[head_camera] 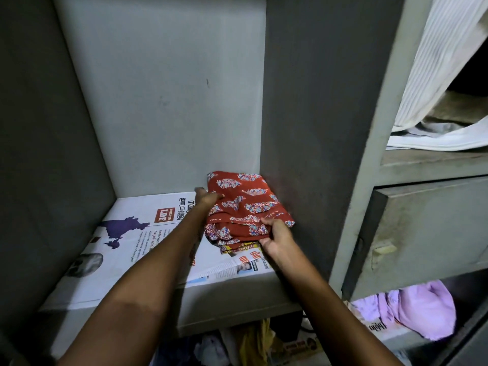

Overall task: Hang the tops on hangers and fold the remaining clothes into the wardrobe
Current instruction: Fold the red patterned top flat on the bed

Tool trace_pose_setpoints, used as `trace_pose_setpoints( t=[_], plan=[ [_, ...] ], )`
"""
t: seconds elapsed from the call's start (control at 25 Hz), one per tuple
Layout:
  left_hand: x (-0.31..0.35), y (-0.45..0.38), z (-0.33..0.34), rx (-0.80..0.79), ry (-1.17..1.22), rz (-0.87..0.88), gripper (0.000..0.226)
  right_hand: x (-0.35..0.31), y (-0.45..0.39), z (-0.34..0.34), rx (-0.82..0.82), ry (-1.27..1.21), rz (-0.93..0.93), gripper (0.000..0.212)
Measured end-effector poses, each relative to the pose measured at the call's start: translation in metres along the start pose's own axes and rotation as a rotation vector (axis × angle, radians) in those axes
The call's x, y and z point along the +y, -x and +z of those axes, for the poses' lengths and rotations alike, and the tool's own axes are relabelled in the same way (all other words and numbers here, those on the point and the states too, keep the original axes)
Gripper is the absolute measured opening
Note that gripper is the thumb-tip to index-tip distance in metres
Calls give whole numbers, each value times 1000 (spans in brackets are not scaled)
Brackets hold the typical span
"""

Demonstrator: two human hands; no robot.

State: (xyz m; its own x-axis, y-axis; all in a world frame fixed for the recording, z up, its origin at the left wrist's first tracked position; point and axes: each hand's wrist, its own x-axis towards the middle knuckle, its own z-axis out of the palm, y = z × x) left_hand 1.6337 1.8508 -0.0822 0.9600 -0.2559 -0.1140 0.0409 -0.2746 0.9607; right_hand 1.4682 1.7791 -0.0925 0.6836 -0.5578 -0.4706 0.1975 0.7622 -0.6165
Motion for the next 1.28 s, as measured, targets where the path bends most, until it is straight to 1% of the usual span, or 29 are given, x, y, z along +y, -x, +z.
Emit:
trace_pose_setpoints(
  t=[0.04, 0.08, 0.12, 0.16, 0.2, 0.24, 0.28, 0.32, 0.36, 0.4, 0.44, 0.48, 0.52, 0.56, 0.64, 0.76, 0.88, 0.96, 1.0, 1.08, 1.28],
  plan=[
    [1, -7, 1, 101, -217, 112, 65, 2, 4, -5, 48, -7, -40, 40],
    [6, -6, 2, 157, -391, 252, 63, 6, 10, -9, 115, 28, -110, 40],
    [13, -2, 2, 139, -484, 393, 56, 11, 21, -10, 198, 140, -233, 44],
    [19, -3, 9, 44, -505, 520, 49, 17, 32, -7, 281, 293, -418, 50],
    [26, 6, 13, -89, -522, 605, 47, 19, 39, 1, 342, 439, -663, 52],
    [30, 18, 19, -240, -507, 625, 48, 18, 41, 11, 353, 569, -929, 51],
    [28, 26, 25, -343, -520, 653, 46, 16, 35, 23, 277, 710, -1127, 49],
    [21, 35, 31, -376, -534, 609, 42, 13, 22, 35, 136, 888, -1207, 49],
    [7, 36, 37, -367, -554, 551, 39, 10, 3, 43, -11, 1100, -1159, 48],
    [-4, 38, 44, -305, -671, 485, 47, 7, -19, 43, -98, 1343, -1005, 45],
    [-16, 31, 48, -233, -825, 458, 55, 4, -39, 38, -105, 1565, -834, 45],
    [-23, 26, 49, -169, -924, 427, 59, 5, -55, 30, -67, 1734, -715, 49],
    [-25, 23, 46, -148, -977, 391, 60, 7, -65, 24, -27, 1847, -671, 53],
    [-25, 18, 44, -133, -976, 347, 60, 9, -69, 21, -7, 1909, -674, 55],
    [-26, 28, 36, -155, -966, 275, 62, 8, -66, 21, -3, 2012, -673, 57],
    [-39, 40, 28, -172, -966, 239, 62, 8, -59, 17, 53, 2116, -608, 62],
    [-46, 49, 17, -163, -956, 247, 61, 15, -48, 7, 137, 2141, -533, 68],
    [-49, 59, 10, -155, -955, 274, 59, 19, -35, 2, 153, 2170, -513, 69],
    [-53, 63, 7, -162, -966, 286, 58, 19, -29, -1, 135, 2182, -511, 68],
    [-58, 74, 0, -178, -986, 311, 56, 17, -19, -9, 43, 2189, -502, 64],
    [-59, 119, -17, -202, -1072, 260, 54, 14, 9, -23, -105, 2215, -482, 61]
  ],
)
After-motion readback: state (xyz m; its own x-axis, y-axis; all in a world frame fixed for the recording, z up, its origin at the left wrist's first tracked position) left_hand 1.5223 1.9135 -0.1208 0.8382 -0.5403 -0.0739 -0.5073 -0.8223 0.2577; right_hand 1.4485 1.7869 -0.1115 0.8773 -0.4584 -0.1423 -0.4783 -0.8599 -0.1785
